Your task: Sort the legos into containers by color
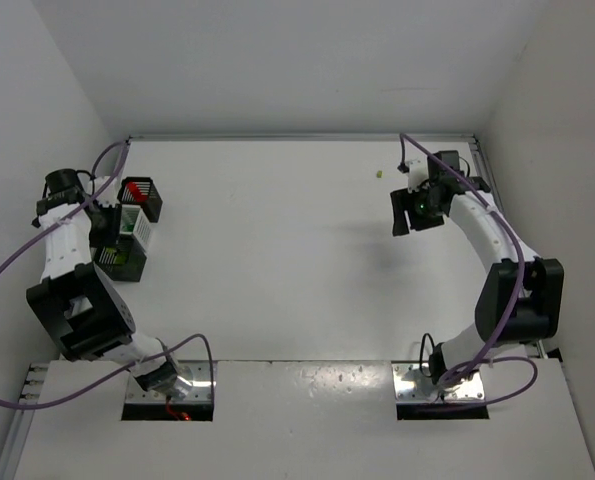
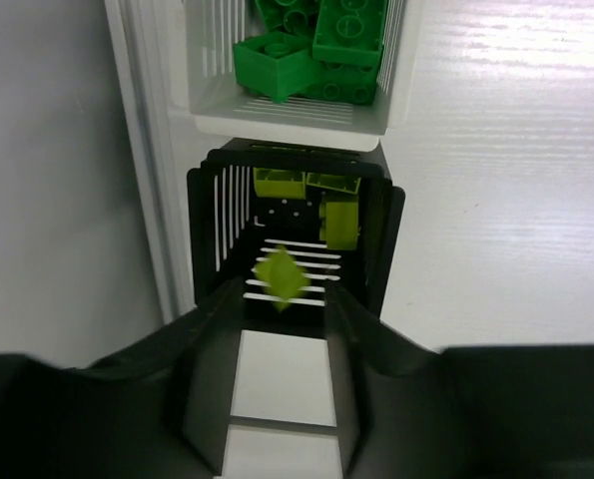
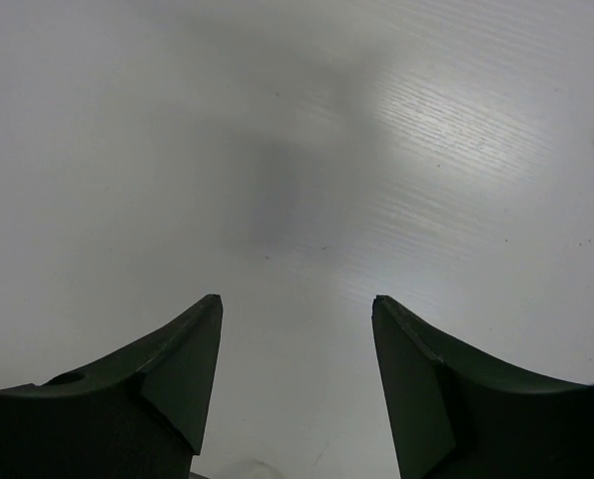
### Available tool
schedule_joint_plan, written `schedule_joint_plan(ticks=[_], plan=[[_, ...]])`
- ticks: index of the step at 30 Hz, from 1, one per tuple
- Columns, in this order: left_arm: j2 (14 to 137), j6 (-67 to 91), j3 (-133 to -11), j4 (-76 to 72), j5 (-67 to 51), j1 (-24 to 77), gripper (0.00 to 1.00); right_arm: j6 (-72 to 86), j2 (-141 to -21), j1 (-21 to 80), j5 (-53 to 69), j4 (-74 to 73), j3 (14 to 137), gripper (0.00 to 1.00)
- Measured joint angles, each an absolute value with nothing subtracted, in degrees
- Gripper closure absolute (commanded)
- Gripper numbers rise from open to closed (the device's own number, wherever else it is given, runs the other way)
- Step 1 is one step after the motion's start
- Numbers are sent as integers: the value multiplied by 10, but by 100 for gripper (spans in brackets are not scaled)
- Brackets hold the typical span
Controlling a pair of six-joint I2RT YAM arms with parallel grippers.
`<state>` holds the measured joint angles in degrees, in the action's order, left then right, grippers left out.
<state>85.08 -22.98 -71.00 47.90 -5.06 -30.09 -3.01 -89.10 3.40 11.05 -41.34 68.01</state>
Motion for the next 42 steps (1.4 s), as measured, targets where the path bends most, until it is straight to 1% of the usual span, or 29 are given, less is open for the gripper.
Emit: schedule_joint_plan(ticks=[3,7,8,11,12,15,17,20,23,31,33,34,35,42], plan=[[855,-233,-709,478,-52,-301,42,-29,-891,13,111,-418,683,38],[854,-233,-709,475,-62,-301,37,-29,-889,-4,110,-423,683,38],[854,-233,-710,475,-66,-301,37,-29,-888,-7,109,-423,683,38],[850,-230,-717,483,-102,-301,32,-29,-882,-18,107,-423,682,38],[844,-226,-722,486,-115,-300,29,-29,-881,-22,107,-423,682,38],[817,-202,-743,489,-148,-286,27,-29,-883,-33,107,-421,683,38],[801,-175,-767,486,-165,-259,27,-29,-894,-37,107,-423,693,38],[799,-135,-805,468,-181,-203,26,-29,-936,-40,107,-421,735,39],[822,-92,-844,445,-180,-144,26,-30,-987,-40,107,-411,785,40],[964,1,-952,380,-126,-18,25,-23,-1127,-36,112,-387,908,43],[985,19,-961,361,-108,4,16,-12,-1160,-35,116,-378,940,43],[992,26,-962,352,-98,13,9,-4,-1178,-33,118,-370,955,43],[996,34,-962,344,-91,20,0,2,-1192,-32,121,-366,969,43],[998,68,-961,275,-59,48,0,39,-1274,-3,116,-325,1044,43]])
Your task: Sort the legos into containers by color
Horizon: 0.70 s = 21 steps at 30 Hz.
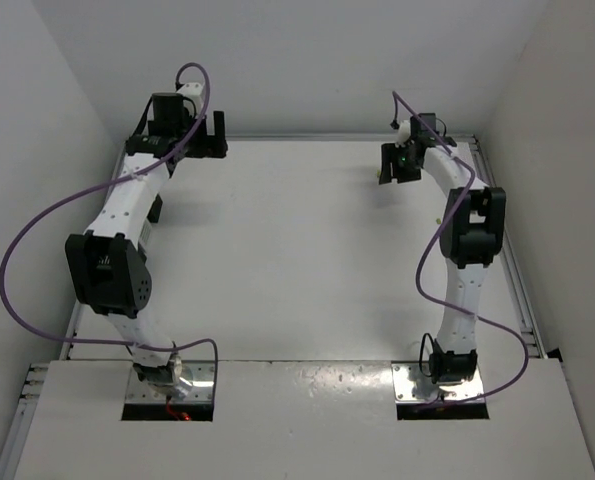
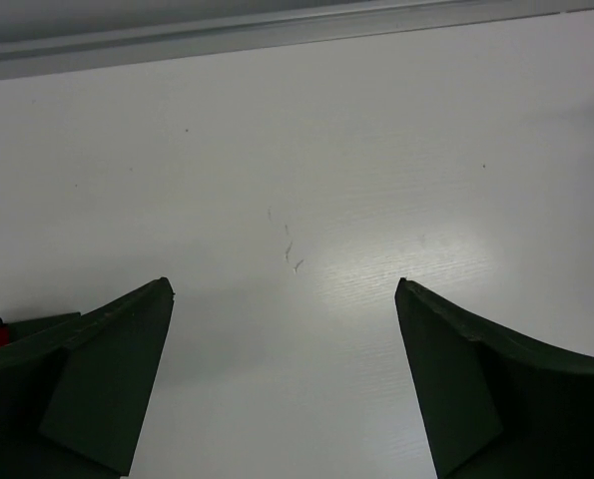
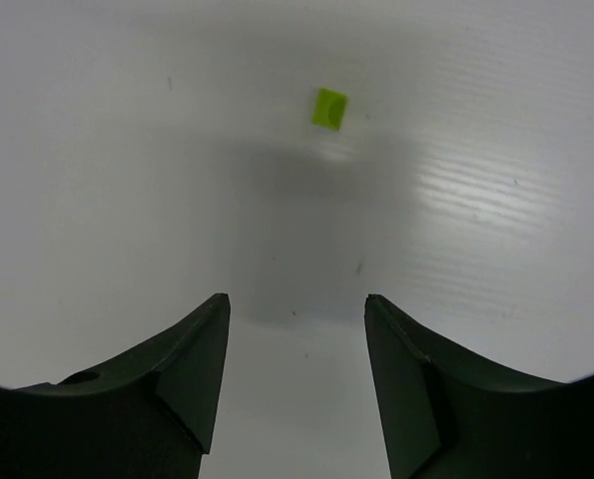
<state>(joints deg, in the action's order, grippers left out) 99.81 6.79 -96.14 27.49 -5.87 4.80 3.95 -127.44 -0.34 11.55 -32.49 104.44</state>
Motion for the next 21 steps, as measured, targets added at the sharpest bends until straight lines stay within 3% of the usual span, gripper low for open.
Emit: schedule_joint_plan(ticks=[10,21], plan=[[982,82,-889,254,-36,48,0,79,-1362,39,60,-284,1105,38],[913,85,-875,250,-43,42,0,112,-1394,37,-4,-255,1136,42]])
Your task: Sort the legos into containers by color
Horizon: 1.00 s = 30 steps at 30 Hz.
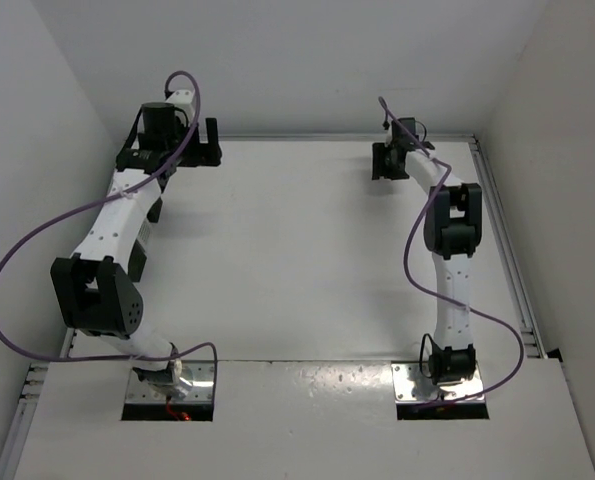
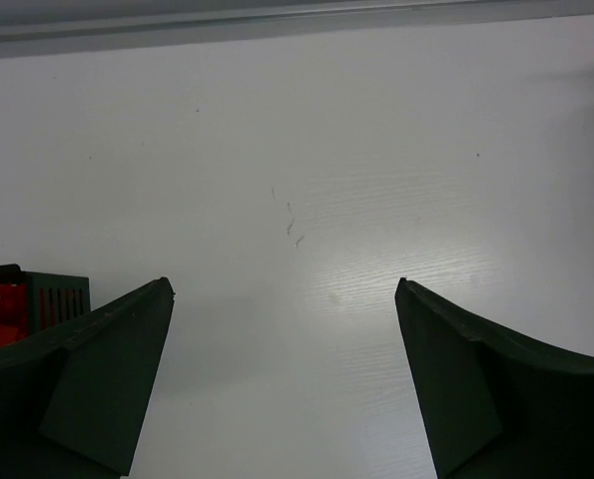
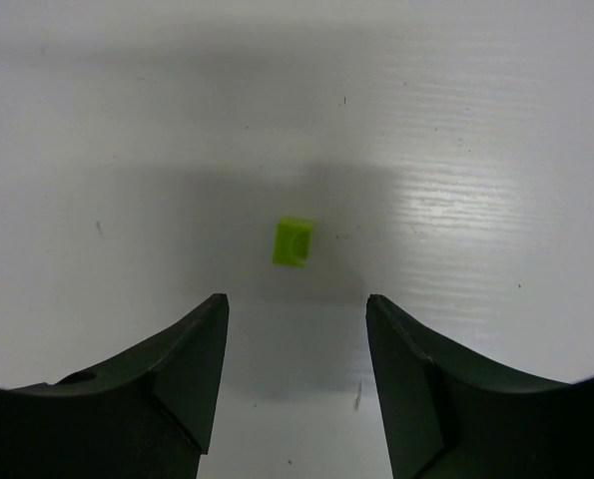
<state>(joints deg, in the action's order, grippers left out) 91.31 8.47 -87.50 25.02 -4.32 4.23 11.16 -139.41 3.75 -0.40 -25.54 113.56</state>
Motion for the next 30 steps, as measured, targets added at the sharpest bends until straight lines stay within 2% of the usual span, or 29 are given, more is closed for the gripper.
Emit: schedule_joint_plan(ticks=[9,12,15,16,19,25,30], plan=[[910,96,-865,252,-53,40,0,117,-1445,37,-16,-251,1192,53],[910,97,-863,254,-57,38,0,117,-1455,37,-20,-252,1210,61],[910,97,-863,254,-60,36,0,116,-1463,37,-25,-254,1222,72],[910,97,-863,254,-61,36,0,116,-1463,37,-25,-254,1222,80],[910,97,-862,254,-63,35,0,112,-1461,37,-26,-244,1212,90],[894,96,-831,252,-116,24,0,93,-1396,37,11,-208,1102,94],[818,77,-712,253,-303,2,0,51,-1221,51,159,-207,883,95]])
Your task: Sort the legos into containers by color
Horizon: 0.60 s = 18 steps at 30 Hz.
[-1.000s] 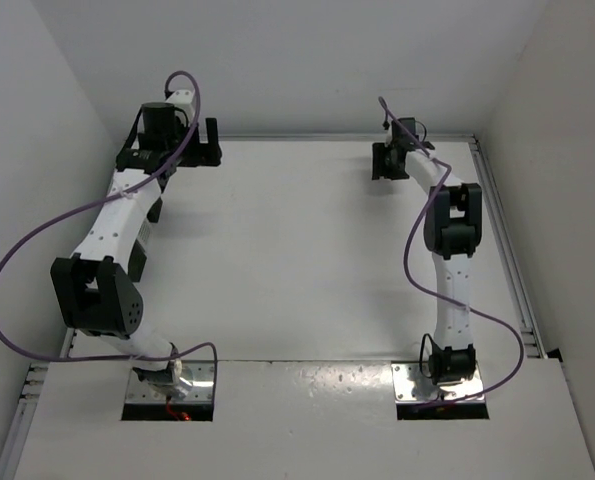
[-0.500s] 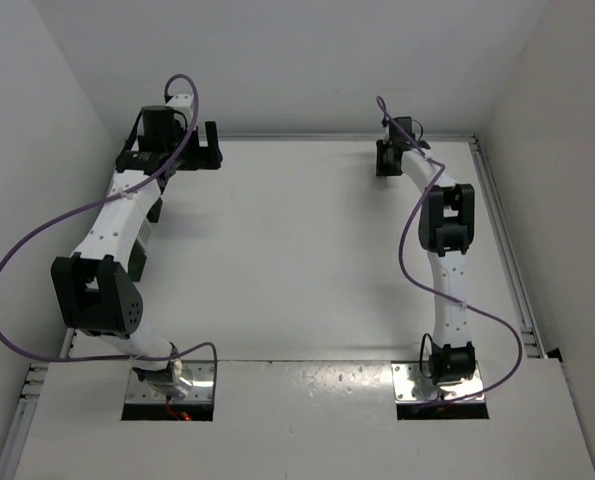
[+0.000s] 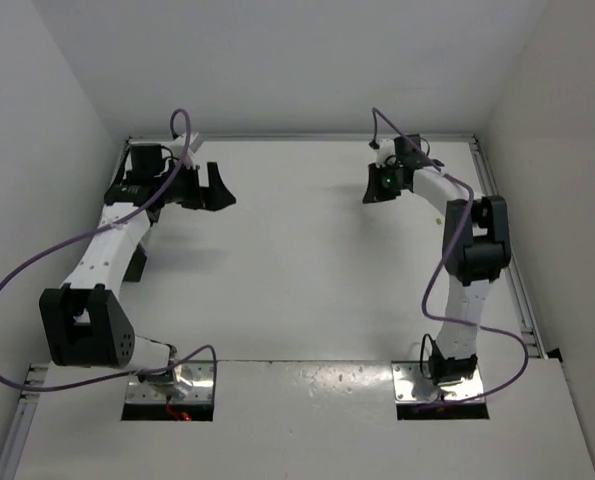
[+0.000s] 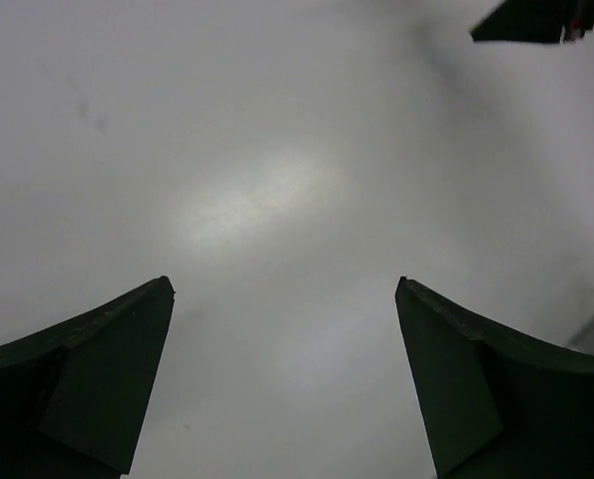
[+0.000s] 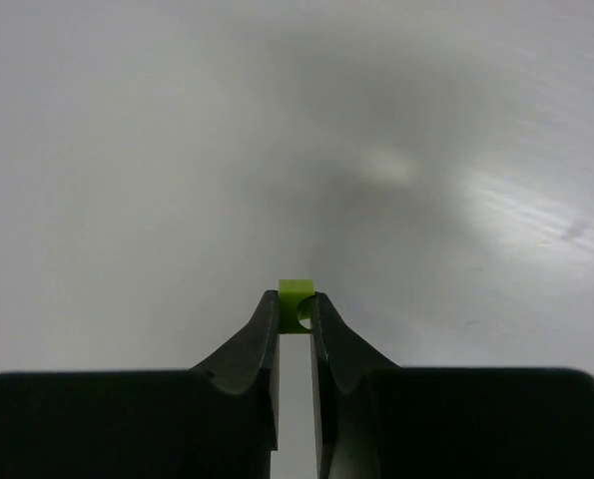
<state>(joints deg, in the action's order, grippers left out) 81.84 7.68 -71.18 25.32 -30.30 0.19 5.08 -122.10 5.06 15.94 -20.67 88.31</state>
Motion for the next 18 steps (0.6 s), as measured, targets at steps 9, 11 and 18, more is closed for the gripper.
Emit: schedule_joint_plan(ticks=[9,11,18], plan=[[774,120,-574,266,-573,4,0,-27,-947,254,392,-194,802,95],[774,152,-547,251,-604,4,0,-48,-930,302,406,-197,802,95],[774,236,-522,209,-673,0,5,-106,-959,391,372,-241,804,95]])
